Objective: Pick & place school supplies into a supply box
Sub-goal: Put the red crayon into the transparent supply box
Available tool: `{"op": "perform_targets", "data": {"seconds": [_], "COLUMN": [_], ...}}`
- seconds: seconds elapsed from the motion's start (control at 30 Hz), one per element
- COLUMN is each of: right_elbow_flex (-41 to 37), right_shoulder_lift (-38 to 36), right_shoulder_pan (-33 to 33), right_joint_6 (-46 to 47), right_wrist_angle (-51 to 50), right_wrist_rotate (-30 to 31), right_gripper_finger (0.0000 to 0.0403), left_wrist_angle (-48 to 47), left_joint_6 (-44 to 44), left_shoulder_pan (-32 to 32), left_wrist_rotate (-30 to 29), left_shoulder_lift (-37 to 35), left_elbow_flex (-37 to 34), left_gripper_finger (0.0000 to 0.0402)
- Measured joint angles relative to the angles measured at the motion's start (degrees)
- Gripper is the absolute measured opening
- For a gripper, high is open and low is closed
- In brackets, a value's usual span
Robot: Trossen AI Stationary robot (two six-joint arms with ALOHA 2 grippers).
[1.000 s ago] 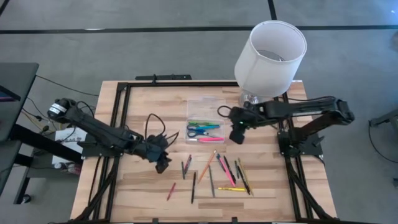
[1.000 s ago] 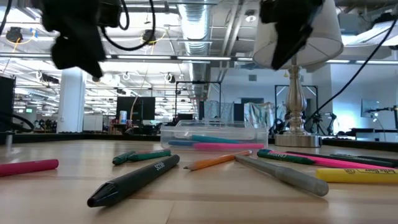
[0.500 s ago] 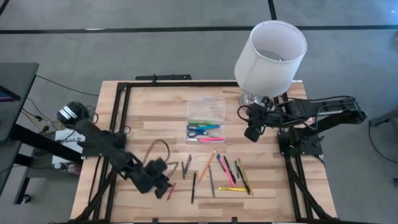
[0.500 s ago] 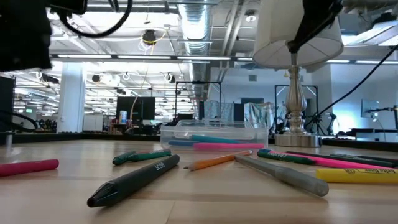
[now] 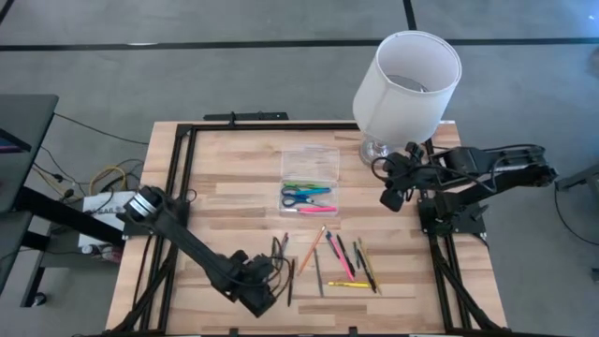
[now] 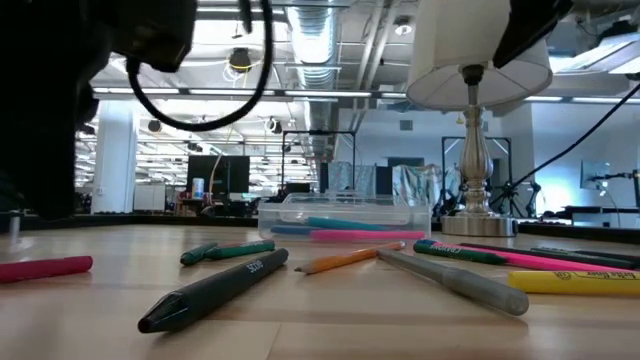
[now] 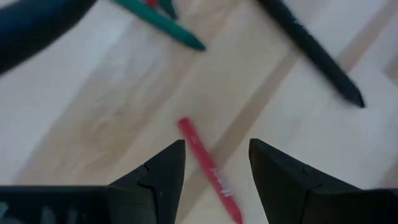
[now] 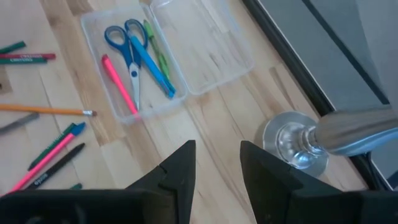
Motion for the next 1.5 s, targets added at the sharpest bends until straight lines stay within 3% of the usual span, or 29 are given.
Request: {"op": "perform_targets", "data": {"seconds": [0.17,0.63,1.03,1.3,1.5], "right_elbow_flex": [0.0,0.0,0.0,0.0,0.0], "right_shoulder_lift": [-0.2,-0.2,-0.2,-0.2,-0.2], "right_shoulder_pan": [0.0,0.0,0.0,0.0,0.0], "right_joint_6": [0.0,0.4,0.4,0.0,0.0], "right_wrist_angle": [-0.1,0.3,0.4,0.4,0.4], "right_wrist_rotate": [-0.1,-0.1,-0.1,-0.2,-0.2], "right_gripper_finger": [0.0119,0.0119,0.0119,0.0119,0.0119], "left_wrist_angle": [-0.4,-0.6,2.1,-0.3,-1.4], "left_joint_6": [-3.3,-9.0,-7.2,10.1,14.9], "left_shoulder_pan": [0.5,0.7,1.0,1.0,1.4], "left_wrist_rotate": [5.3,10.0,8.9,8.9,8.7], "left_shoulder_lift": [1.4,1.0,1.0,1.1,1.1], "left_elbow_flex": [-0.3,-2.6,-3.9,-3.9,-3.9], "left_gripper_finger": [0.0174,0.0174,0.0171,0.0092,0.0022]}}
